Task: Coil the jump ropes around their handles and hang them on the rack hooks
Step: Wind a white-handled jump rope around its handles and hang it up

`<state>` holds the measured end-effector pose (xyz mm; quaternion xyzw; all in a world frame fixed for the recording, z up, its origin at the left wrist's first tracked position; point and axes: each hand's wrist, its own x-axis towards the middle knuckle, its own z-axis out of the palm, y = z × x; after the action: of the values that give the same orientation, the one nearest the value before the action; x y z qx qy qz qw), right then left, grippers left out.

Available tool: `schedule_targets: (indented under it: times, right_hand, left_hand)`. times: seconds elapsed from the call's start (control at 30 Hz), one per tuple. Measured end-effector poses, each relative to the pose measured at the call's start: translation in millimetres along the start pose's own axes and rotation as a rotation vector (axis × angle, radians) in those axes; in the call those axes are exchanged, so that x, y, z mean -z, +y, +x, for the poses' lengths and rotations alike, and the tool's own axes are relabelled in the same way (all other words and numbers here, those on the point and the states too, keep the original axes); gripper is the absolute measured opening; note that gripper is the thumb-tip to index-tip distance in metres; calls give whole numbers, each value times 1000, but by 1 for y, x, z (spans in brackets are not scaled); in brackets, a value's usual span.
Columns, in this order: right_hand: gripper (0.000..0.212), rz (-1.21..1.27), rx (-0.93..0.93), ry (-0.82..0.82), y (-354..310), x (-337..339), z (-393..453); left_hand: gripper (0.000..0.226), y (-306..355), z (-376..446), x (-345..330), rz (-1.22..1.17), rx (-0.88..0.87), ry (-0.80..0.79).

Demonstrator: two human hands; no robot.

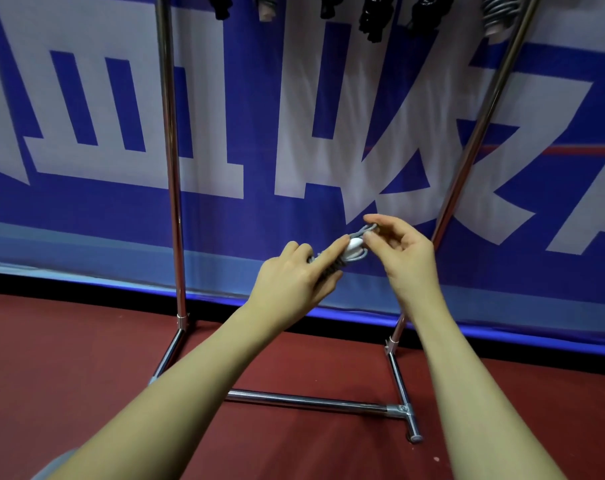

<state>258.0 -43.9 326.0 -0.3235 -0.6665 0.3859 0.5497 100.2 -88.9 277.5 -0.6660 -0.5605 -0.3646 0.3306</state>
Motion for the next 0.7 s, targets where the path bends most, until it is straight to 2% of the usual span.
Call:
schedule_targets:
  times: [0.17,0.27,0.33,0.43,0.53,0.7]
  right_hand:
    - [1,-115,105,45,-1,1,-2]
    - [6,-110,113,55,-2,-2,-3]
    - [10,-105,121,120,-3,-6,-3]
    - [13,-61,105,215,-4,-12,-2]
    - [6,-71,90,259,-1,-17,0]
    - [12,-24,-61,352,10,-21,8]
  left_hand:
    - [46,1,0,2,-24,-53,-2]
    - [45,7,1,0,22,-75,9]
    - [42,9,2,-3,95,-57,28]
    - [44,12,3,-5,118,-52,56]
    - [56,12,4,-3,67,-50,50]
    - [49,14,4,-5,51,-3,53]
